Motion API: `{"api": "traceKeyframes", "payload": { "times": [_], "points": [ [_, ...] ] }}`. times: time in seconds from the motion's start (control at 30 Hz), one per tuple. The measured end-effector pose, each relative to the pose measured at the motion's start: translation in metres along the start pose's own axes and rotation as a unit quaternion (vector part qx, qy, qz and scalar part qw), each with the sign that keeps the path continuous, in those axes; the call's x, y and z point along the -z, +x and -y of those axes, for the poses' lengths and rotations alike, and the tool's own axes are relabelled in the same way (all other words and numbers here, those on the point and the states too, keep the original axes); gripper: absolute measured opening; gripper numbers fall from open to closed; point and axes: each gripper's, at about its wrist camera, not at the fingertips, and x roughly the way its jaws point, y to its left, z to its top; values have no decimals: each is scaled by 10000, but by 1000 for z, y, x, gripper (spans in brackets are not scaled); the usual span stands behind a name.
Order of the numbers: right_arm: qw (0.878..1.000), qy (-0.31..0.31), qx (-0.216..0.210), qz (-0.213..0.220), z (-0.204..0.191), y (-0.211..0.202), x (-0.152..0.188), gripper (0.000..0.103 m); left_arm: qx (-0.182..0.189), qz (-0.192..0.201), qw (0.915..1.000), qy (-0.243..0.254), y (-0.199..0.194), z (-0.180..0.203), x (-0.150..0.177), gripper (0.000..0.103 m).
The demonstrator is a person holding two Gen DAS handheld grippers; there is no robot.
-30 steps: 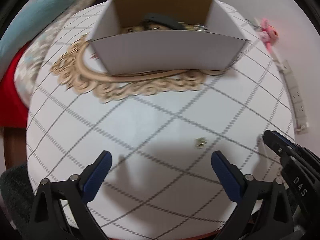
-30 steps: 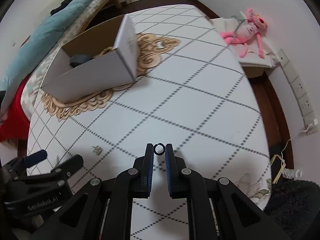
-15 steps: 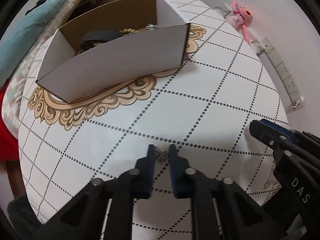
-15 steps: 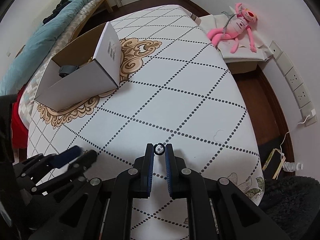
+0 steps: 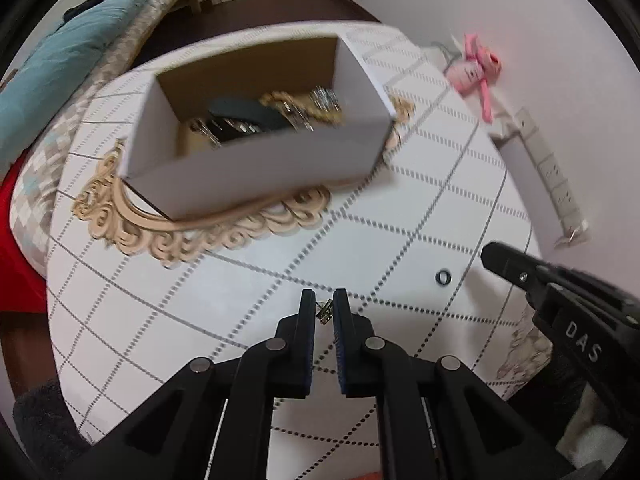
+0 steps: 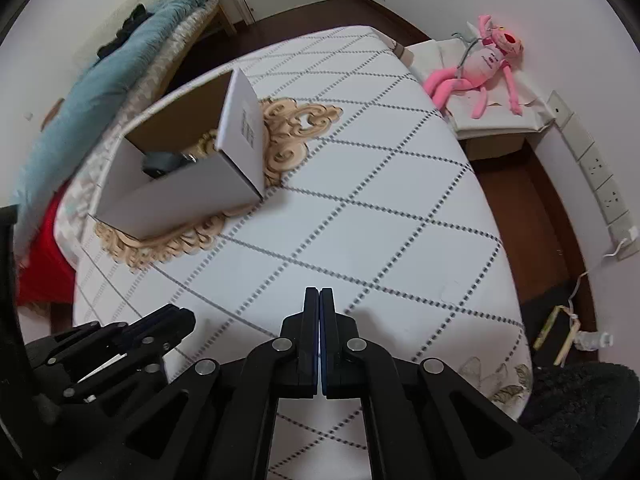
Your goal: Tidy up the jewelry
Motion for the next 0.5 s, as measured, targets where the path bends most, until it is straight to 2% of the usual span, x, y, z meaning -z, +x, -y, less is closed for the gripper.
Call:
{"api": "traceKeyframes", "payload": {
  "times": [0.13,0.17,0.23,0.27,0.3,0.47,0.5],
  "points": [
    [9982,344,-443,-194,12,2,-6,1,-10,120,9998,-170,-10,-15,-1,6],
    [9979,408,-434,-260,14,5,-7,2,-16,115,9997,-203,-10,-17,0,6],
    [9985,290,-280,-375,12,13,-6,11,-38,80,9996,-267,-7,-22,3,6],
    [9987,230,-236,-387,9,17,-5,22,-34,37,9995,-310,-4,-23,4,6],
    [9987,168,-221,-416,7,20,-4,27,-47,18,9995,-323,-2,-24,5,6],
    [9963,-439,282,-688,-16,47,5,27,-134,-124,9992,-358,7,-29,14,6],
    [9963,-530,360,-577,-20,46,6,27,-141,-145,9991,-372,8,-30,15,6]
  ]
}}
